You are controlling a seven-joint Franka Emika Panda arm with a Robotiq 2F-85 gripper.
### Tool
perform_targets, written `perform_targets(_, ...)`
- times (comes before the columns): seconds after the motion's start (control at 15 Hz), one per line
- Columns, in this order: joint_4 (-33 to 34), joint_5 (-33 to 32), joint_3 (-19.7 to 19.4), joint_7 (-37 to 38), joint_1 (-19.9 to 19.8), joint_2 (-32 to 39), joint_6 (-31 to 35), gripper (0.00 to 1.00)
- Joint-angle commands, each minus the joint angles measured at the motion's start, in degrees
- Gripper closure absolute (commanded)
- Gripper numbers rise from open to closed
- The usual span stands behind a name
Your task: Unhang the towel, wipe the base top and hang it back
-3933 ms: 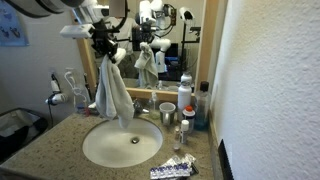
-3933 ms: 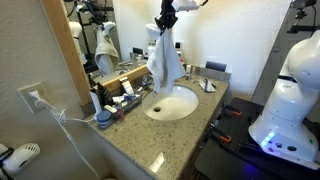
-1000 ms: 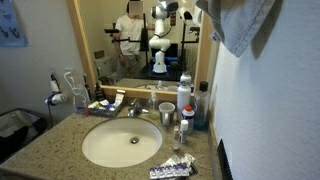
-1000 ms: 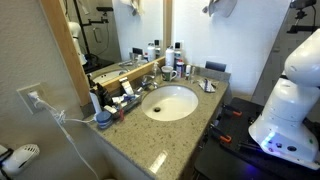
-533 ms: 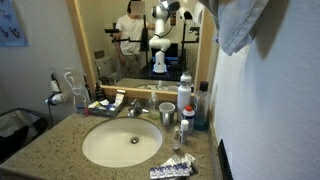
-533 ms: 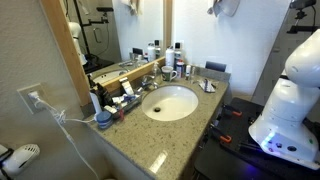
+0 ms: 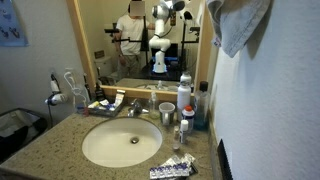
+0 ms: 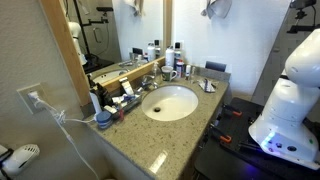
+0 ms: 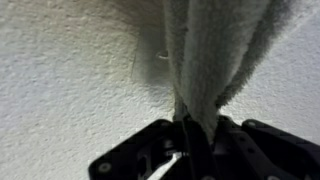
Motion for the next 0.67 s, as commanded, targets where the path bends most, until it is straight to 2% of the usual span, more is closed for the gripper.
perform_targets(0.0,3.9,-0.6,-0.7,-1.0,-0.4,2.2,2.5,0.96)
perform_targets(0.6,5.7,0.8,-2.6,-5.3,-1.7,4.7,2.7,0.96)
